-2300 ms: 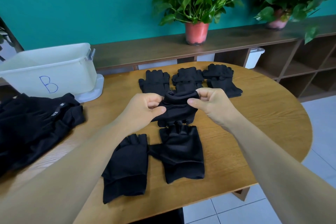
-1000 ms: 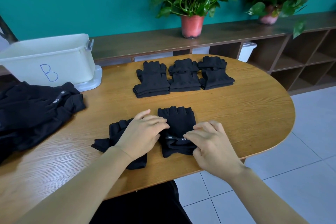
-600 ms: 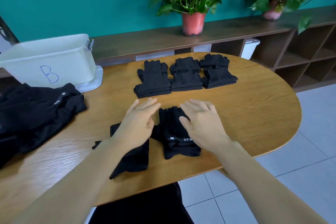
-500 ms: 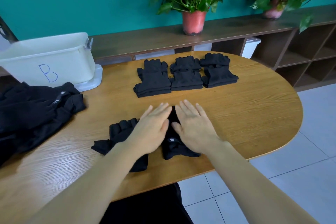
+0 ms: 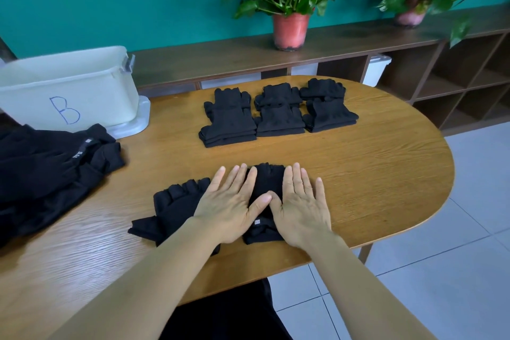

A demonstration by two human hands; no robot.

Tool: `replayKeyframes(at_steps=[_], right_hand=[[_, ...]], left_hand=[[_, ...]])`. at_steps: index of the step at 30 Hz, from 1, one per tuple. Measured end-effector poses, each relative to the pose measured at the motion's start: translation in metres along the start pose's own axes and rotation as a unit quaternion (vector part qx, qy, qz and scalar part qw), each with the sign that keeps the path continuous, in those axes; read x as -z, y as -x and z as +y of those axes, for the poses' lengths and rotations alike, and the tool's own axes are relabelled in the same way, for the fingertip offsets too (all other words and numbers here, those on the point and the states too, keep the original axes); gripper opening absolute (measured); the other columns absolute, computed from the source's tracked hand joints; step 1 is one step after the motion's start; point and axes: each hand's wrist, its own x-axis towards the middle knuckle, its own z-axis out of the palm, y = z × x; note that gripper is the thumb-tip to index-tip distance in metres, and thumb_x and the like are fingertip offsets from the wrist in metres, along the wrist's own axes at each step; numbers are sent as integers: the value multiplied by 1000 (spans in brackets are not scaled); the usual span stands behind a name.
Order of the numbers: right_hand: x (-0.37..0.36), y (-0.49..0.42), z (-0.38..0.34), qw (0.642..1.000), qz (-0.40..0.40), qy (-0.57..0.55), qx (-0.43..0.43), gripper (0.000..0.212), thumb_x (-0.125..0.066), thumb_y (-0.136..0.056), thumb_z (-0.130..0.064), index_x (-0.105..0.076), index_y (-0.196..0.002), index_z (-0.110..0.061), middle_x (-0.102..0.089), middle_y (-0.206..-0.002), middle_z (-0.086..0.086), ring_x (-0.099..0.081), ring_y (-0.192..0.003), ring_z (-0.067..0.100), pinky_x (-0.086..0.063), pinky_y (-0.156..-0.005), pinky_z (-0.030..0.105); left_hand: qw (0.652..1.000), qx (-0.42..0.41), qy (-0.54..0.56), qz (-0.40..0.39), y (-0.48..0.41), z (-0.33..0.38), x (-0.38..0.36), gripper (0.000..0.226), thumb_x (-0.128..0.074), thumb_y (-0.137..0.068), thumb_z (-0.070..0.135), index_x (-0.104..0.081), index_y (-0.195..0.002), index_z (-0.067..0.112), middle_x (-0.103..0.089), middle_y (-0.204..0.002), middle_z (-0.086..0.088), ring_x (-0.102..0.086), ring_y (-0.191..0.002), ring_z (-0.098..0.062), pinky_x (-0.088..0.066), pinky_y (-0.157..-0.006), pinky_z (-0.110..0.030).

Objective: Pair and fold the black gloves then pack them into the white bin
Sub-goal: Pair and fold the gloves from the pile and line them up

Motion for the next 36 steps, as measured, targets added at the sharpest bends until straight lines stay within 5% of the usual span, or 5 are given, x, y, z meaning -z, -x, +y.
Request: replayKeyframes(at_steps=[6,16,21,29,36], right_hand=[[9,17,26,976,59,-201,56,86,4,-88,-74,10,-155,-20,13,-163,-7,19,-145,0,21,-116,29],[-12,48,26,984,48,-17,171,92,23,-81,-69,6,-156,-20,8,-164,-7,19,-146,2,15,-120,39],[-6,49,37,982,52,-94,153,91,11,-82,-72,-2,-157,-21,1,-164,-10,13,-146,-3,11,-121,33],[0,64,44,941,215,-115,235,63,-38,-90,-41,-47,-144,-11,-44,-150,2,-30,-144,10,-13,-120,30],[-6,58,43,951,196,-41,236,65,-48,-73,-33,-61,-131,-8,-67,-126,4,-56,-126,15,-29,-114,37]], left_hand=[[993,51,-26,99,20,-19,9,83,32,-76,61,29,-147,17,24,-160,1,27,-146,-12,23,-117,-42],[985,-116,-43,120,59,-1,-18,68,5,-102,55,-7,-156,16,-9,-164,3,3,-149,-6,20,-117,-38],[988,-97,-80,88,57,-9,-7,77,10,-91,63,14,-154,19,18,-158,10,25,-145,-5,28,-113,-41],[942,-216,-47,255,67,-8,-4,55,-47,-91,51,-60,-133,20,-60,-137,5,-52,-130,-12,-22,-112,-41],[950,-203,-1,239,54,-6,-2,42,-65,-74,38,-71,-114,25,-72,-111,15,-67,-97,-4,-22,-102,-35]])
